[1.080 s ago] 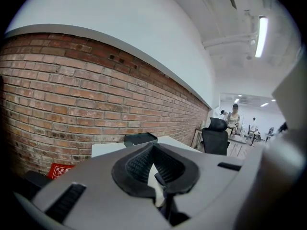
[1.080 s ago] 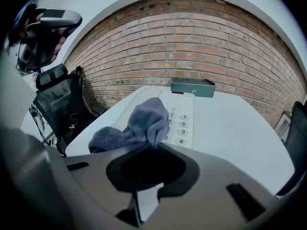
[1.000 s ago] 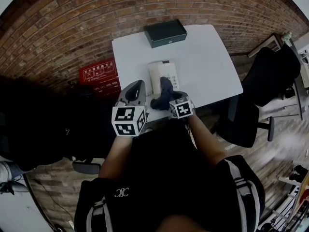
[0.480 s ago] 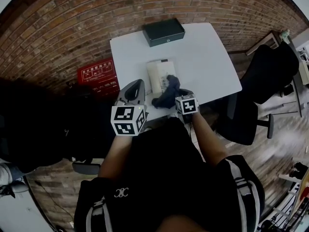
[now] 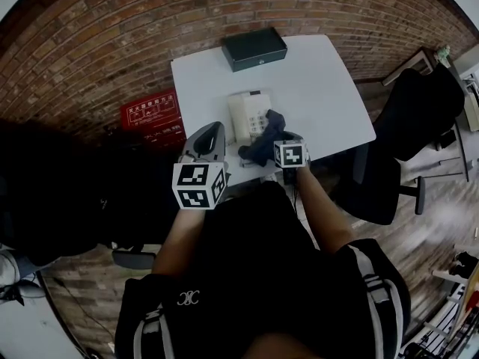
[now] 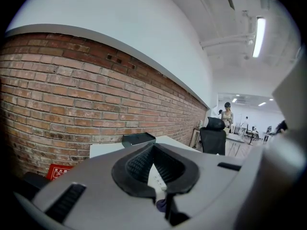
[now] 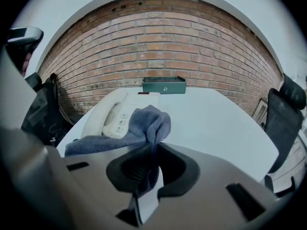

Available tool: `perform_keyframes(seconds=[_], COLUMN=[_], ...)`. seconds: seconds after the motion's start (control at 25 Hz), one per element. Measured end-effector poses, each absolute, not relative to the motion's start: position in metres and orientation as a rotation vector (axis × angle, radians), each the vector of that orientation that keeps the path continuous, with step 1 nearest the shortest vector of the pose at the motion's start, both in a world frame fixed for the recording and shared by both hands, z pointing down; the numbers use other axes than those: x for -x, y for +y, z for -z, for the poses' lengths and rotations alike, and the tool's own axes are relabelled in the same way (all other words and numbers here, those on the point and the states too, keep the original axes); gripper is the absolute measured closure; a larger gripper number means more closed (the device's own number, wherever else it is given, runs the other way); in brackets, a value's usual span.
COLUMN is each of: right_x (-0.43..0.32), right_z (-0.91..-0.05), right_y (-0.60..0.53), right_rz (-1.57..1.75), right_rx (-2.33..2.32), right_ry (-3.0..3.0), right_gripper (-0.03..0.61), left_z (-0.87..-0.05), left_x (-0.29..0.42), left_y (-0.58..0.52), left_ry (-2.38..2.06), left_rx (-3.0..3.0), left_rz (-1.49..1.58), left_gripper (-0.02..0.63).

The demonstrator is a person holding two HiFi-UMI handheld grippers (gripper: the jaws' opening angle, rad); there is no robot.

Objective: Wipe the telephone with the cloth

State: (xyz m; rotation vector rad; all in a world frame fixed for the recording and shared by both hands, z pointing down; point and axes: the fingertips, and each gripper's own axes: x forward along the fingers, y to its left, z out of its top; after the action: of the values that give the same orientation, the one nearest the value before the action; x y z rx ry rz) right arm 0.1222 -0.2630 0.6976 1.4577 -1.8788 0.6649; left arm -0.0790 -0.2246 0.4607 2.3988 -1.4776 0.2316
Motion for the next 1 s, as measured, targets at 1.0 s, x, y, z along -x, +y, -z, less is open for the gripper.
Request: perform_keyframes(seconds=[1.0], right_x=[-0.103], right_z=[-0.688], right_y=[-0.335], right_rz=[-0.586], right_rx=[-1.412], right_ry=[-1.948], right_gripper=[0.552], left_z=[-0.451], left_x=[0.089], left_y=[-0.242], left_ry=[-1.585], left_rx=[-2.367], left_rz=[-0.250], left_gripper=[0.621])
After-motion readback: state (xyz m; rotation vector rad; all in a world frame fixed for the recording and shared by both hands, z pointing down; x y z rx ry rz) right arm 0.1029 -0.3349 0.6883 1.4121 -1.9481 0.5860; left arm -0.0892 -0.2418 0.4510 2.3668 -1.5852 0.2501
